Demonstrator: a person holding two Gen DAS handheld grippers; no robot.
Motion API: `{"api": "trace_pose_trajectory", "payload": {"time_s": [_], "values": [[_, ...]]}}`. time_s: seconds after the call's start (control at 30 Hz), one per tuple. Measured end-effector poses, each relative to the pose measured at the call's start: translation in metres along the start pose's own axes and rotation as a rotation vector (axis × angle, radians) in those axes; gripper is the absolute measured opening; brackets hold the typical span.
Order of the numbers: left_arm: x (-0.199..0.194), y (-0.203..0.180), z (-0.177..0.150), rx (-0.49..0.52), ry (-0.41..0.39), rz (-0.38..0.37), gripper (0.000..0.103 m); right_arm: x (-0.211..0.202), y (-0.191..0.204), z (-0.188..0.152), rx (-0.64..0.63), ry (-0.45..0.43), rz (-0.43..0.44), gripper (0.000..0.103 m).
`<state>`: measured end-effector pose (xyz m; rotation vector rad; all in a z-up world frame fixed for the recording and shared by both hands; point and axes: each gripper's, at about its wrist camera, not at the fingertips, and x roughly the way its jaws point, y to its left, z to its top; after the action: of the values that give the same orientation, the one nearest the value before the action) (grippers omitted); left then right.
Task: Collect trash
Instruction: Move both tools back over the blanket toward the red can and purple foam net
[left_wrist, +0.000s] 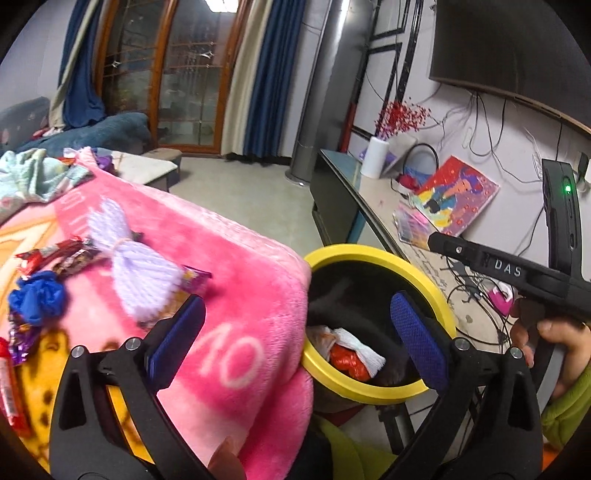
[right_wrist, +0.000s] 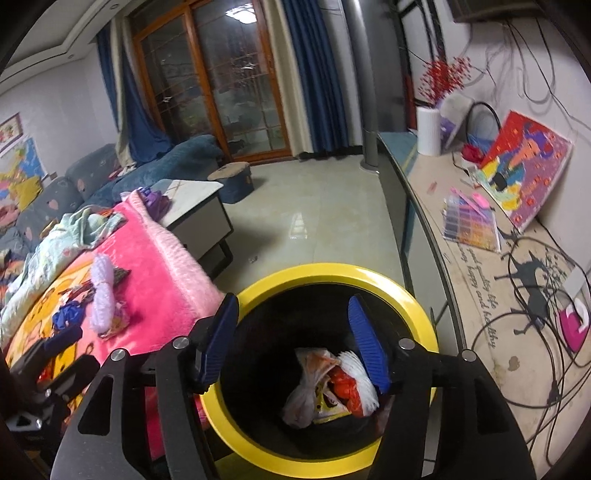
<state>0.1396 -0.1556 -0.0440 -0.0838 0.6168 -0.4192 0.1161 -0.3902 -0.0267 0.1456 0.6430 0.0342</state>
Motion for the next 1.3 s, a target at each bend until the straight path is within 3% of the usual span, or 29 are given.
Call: {"api": "trace_pose_trajectory", "payload": {"time_s": [0.47, 1.3], "values": [[-0.042, 0.032, 0.009, -0.057, -0.118, 0.076, 0.092, -0.028, 0.046, -0.001, -0.111, -0.097, 0.064, 0.071], [-0.096, 0.102, 0.011, -0.195, -0.234, 0.236, 0.092, -0.047, 0.123, -0.019, -0.294, -0.11, 0.184, 0.071]]}}
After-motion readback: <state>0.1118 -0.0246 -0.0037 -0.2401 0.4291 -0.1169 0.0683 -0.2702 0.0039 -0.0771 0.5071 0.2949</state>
